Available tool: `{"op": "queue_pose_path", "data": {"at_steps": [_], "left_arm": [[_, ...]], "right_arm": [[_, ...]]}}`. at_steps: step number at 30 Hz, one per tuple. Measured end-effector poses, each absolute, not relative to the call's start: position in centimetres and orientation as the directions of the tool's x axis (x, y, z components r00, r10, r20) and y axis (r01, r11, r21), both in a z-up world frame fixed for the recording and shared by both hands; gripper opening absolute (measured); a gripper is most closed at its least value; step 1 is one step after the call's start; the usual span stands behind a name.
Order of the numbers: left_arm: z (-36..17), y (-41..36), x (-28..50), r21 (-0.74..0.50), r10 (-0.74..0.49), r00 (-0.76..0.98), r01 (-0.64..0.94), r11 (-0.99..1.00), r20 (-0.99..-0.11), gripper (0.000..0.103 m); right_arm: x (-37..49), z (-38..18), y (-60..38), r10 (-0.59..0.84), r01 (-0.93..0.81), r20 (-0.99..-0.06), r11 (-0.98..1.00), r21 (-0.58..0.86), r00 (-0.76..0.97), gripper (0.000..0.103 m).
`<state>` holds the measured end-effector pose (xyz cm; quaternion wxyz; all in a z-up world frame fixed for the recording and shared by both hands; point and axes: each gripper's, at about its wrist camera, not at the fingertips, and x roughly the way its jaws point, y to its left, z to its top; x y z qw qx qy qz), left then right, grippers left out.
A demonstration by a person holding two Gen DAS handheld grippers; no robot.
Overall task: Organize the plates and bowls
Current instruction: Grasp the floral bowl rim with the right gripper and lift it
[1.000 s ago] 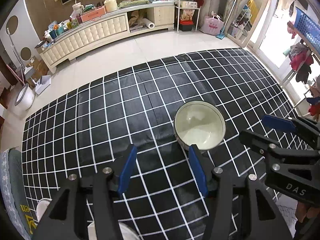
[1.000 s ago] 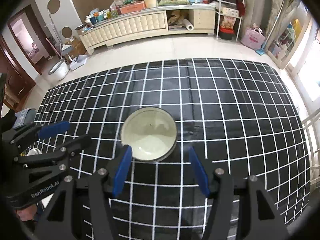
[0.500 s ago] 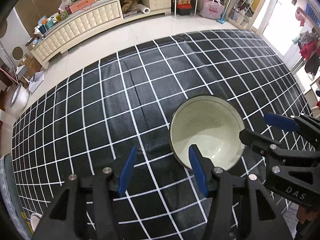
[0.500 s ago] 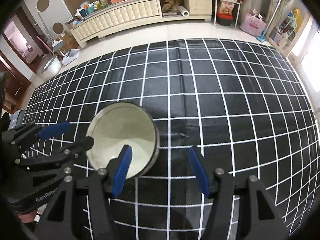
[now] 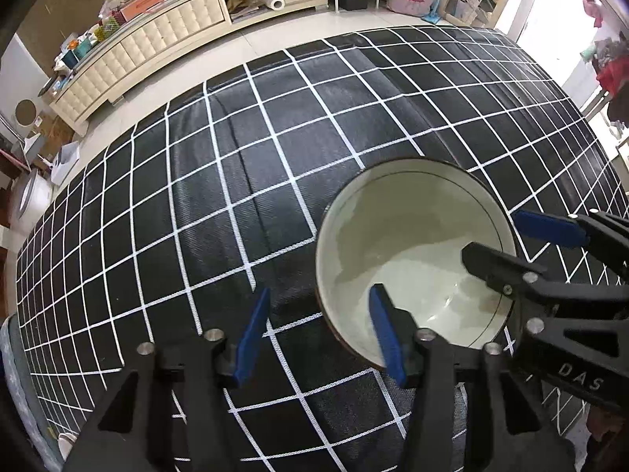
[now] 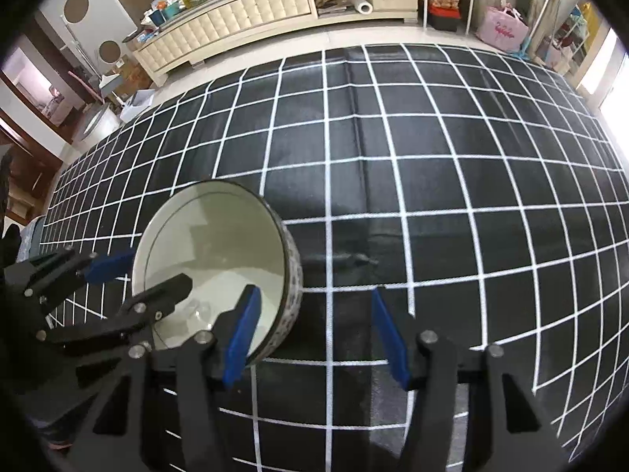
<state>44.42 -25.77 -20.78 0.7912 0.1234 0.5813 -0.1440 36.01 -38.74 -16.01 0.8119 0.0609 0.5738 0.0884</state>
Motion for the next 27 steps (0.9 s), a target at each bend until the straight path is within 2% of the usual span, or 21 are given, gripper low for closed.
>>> {"op": "queue_pose_path", "data": {"at_steps": [1, 3, 4, 6, 7, 13, 20, 27], "left_arm": [[-20.9, -25.9, 44.4, 0.024, -0.088, 0.281, 0.373, 0.928, -0.956, 0.039], [-20.9, -26.0, 44.3, -0.007, -0.12, 0.282, 0.373, 0.928, -0.952, 0.023], [-20.9, -26.1, 44.2, -0.016, -0.132, 0.28, 0.381, 0.924, -0.951, 0.02], [-20.9, -26.6, 44.1, 0.009, -0.115, 0.294, 0.389, 0.921, -0.949, 0.019], [-21.0, -26.7, 44.0, 0.02, -0.108, 0.3, 0.393, 0.92, -0.948, 0.019], [-20.6, -27.2, 44.0, 0.037, -0.088, 0.3, 0.387, 0.921, -0.95, 0.015], [-19.4, -25.5, 42.6, 0.05, -0.072, 0.309, 0.37, 0.928, -0.948, 0.01], [-16.8, -23.4, 39.9, 0.059, -0.073, 0.351, 0.35, 0.935, -0.934, 0.009]], "right_arm": [[35.9, -16.1, -38.8, 0.232, -0.074, -0.918, 0.973, 0.22, 0.322, 0.058], [35.6, -16.3, -38.8, 0.245, -0.075, -0.913, 0.969, 0.233, 0.327, 0.053], [35.5, -16.2, -38.7, 0.251, -0.083, -0.911, 0.968, 0.237, 0.326, 0.049], [35.5, -16.1, -38.1, 0.264, -0.092, -0.909, 0.964, 0.248, 0.322, 0.034], [35.4, -16.2, -37.9, 0.269, -0.094, -0.909, 0.963, 0.252, 0.319, 0.031], [34.3, -15.8, -36.8, 0.187, -0.095, -0.919, 0.982, 0.164, 0.347, 0.026], [33.2, -15.2, -37.4, 0.265, -0.069, -0.912, 0.964, 0.257, 0.312, 0.019], [31.2, -13.3, -35.9, 0.269, -0.085, -0.908, 0.963, 0.256, 0.322, 0.015]]}}
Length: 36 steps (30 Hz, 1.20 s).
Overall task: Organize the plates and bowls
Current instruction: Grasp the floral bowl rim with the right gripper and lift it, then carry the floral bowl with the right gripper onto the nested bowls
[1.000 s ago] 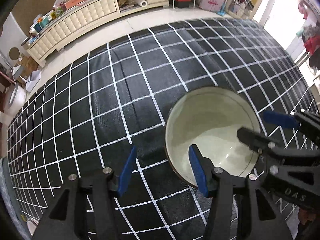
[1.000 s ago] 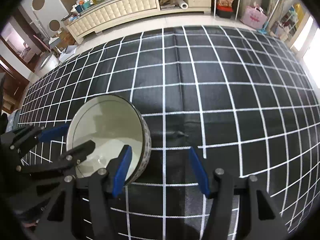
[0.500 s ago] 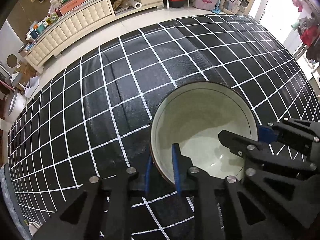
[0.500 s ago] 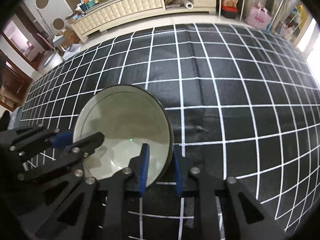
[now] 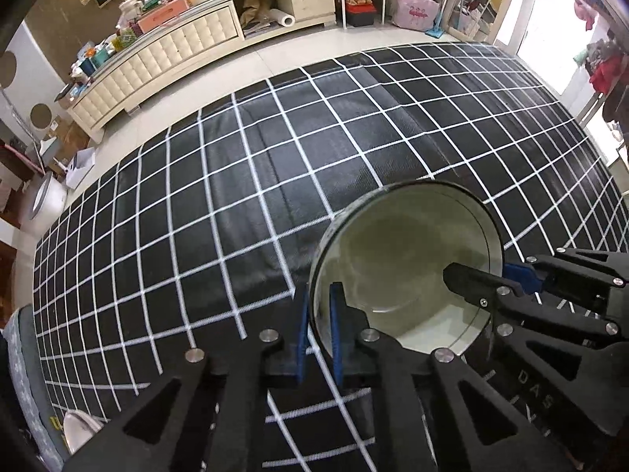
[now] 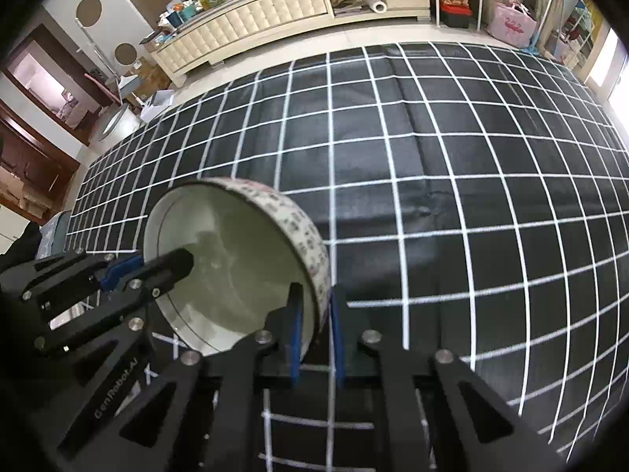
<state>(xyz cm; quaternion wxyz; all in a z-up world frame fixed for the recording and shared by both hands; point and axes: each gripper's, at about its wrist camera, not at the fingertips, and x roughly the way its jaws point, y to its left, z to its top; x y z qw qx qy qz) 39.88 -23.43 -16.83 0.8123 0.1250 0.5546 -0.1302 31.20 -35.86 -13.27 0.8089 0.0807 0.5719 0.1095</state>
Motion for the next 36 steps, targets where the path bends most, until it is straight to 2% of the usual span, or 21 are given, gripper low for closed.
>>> {"op": "queue_pose_path", "data": {"at_steps": [10, 21, 36], "left_arm": [[-12.0, -19.6, 35.4, 0.044, -0.1, 0.387, 0.345, 0.937, -0.917, 0.008], [-6.4, -14.0, 31.9, 0.028, -0.114, 0.458, 0.292, 0.956, -0.882, 0.008], [-2.6, -6.7, 27.4, 0.012, -0.108, 0.511, 0.226, 0.974, -0.853, 0.008]], "right_arm": [[29.0, -8.3, -32.5, 0.232, -0.134, -0.891, 0.972, 0.194, 0.39, 0.015], [26.1, -4.0, -27.3, 0.257, -0.209, -0.865, 0.961, 0.181, 0.431, 0.014], [23.2, -2.2, -20.9, 0.288, -0.281, -0.86, 0.943, 0.179, 0.421, 0.014]]}}
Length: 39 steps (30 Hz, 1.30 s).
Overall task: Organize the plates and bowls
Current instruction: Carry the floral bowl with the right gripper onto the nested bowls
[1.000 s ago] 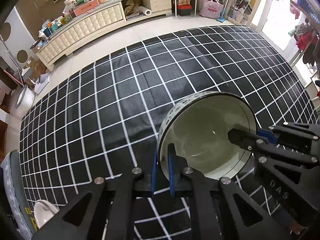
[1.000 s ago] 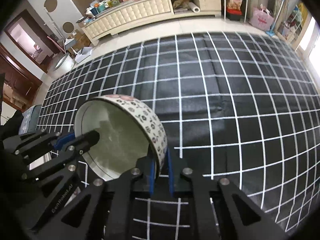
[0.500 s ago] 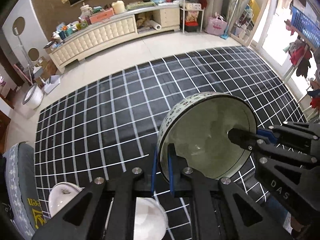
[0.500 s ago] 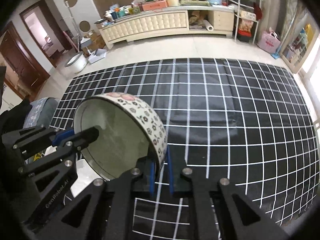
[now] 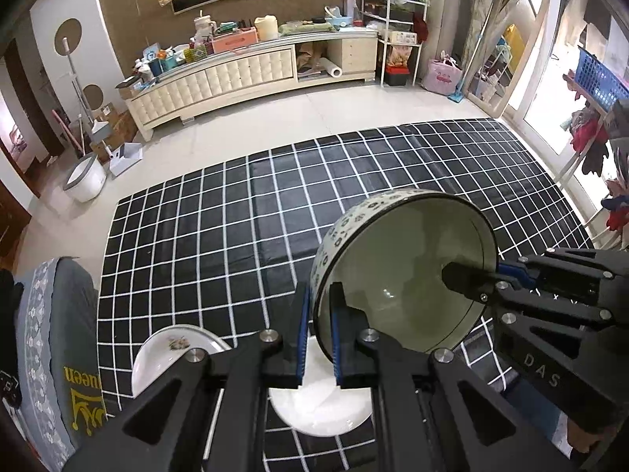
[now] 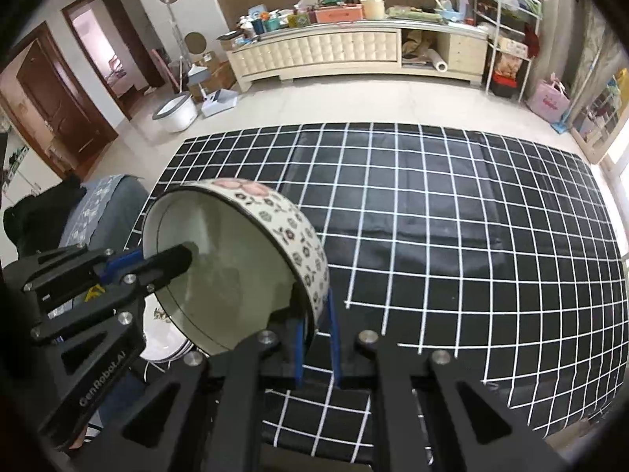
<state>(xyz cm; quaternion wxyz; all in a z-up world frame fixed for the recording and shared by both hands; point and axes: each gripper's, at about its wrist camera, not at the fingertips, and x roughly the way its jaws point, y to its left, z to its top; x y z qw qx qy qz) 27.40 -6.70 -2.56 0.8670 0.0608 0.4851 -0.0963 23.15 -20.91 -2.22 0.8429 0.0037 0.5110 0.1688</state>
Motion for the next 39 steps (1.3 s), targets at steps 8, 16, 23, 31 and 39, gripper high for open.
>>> {"op": "queue_pose_path", "data": {"at_steps": [8, 16, 23, 31, 39], "left_arm": [[-4.3, -3.4, 25.4, -0.015, -0.106, 0.485, 0.188, 0.982, -0.868, 0.008], [-7.9, -1.5, 24.1, -0.032, -0.096, 0.428, 0.154, 0.988, -0.899, 0.008], [-10.9, -1.5, 23.6, -0.027, -0.085, 0.378, 0.154, 0.988, -0.922, 0.008], [-13.7, -2.1, 23.3, -0.042, -0.092, 0.322, 0.158, 0.986, -0.942, 0.008], [-14.8, -1.9, 23.1, -0.051, -0.102, 0.309, 0.169, 0.984, -0.946, 0.008]], "right_arm": [[22.5, -3.9, -17.7, 0.286, -0.317, -0.881, 0.934, 0.167, 0.377, 0.014], [21.9, -7.2, -15.4, 0.272, -0.328, -0.912, 0.93, 0.166, 0.308, 0.014], [21.3, -9.9, -15.3, 0.26, -0.309, -0.933, 0.934, 0.177, 0.249, 0.014], [21.3, -11.9, -15.6, 0.248, -0.285, -0.949, 0.94, 0.188, 0.194, 0.014], [21.6, -12.1, -15.3, 0.245, -0.29, -0.95, 0.939, 0.184, 0.191, 0.014]]}}
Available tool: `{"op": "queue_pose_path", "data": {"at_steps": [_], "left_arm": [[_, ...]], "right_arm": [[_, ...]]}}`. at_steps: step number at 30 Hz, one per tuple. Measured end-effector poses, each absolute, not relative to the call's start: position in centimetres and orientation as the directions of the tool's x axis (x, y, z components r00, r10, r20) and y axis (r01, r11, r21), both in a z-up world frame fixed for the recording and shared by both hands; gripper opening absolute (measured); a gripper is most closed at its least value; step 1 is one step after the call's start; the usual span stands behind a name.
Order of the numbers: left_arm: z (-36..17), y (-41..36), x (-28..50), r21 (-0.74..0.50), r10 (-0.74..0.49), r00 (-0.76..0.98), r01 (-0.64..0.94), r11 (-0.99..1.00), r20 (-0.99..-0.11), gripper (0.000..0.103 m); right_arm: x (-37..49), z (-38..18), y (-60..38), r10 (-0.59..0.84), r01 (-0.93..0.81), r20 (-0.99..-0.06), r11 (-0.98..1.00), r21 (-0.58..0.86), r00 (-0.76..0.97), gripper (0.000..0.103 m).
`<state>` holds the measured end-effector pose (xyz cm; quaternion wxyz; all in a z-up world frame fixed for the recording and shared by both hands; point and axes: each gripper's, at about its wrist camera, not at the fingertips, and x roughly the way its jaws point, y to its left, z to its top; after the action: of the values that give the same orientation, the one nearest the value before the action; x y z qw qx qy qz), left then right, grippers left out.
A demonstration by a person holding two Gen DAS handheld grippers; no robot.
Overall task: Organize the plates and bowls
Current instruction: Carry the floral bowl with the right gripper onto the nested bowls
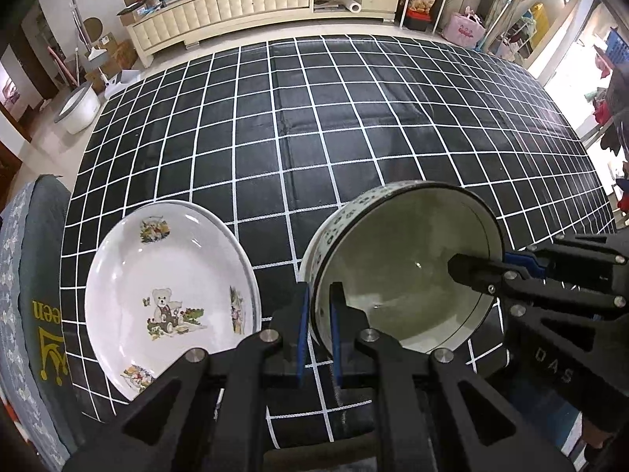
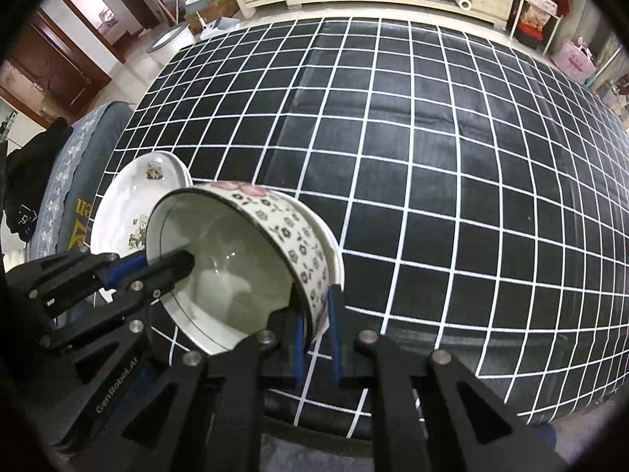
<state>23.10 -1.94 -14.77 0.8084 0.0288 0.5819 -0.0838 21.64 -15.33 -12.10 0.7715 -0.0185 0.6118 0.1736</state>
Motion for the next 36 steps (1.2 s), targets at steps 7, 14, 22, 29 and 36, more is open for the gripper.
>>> {"op": "queue_pose_path", "data": {"at_steps": [7, 14, 22, 29, 36], "left_arm": [[-14.4, -1.2, 23.3, -0.049, -0.105, 0.323, 0.176, 0.983, -0.941, 0.009], [-14.0, -0.8, 23.5, -0.066, -0.122, 0.328, 0.177, 0.982, -0.937, 0.009], [-13.7, -0.4, 24.1, -0.031, -0.088, 0.383, 0.152, 0.988, -0.92, 0.038], [-14.6, 0.3, 25.4, -0.052, -0.107, 0.359, 0.159, 0.986, -0.927, 0.044], [-14.3, 0.2, 25.0, -0.054, -0.11, 0.361, 0.161, 0.986, -0.926, 0.046]], "right_arm": [[21.5, -11.9, -15.3, 0.218, -0.317, -0.955, 0.937, 0.148, 0.2, 0.019], [21.6, -10.1, -15.6, 0.214, -0.328, -0.941, 0.937, 0.122, 0.262, 0.019], [23.9, -12.2, -15.9, 0.223, -0.291, -0.952, 0.944, 0.157, 0.208, 0.021], [24.1, -12.8, -16.2, 0.255, -0.27, -0.949, 0.942, 0.2, 0.187, 0.032], [23.7, -11.9, -17.0, 0.25, -0.267, -0.947, 0.944, 0.193, 0.202, 0.039]]}}
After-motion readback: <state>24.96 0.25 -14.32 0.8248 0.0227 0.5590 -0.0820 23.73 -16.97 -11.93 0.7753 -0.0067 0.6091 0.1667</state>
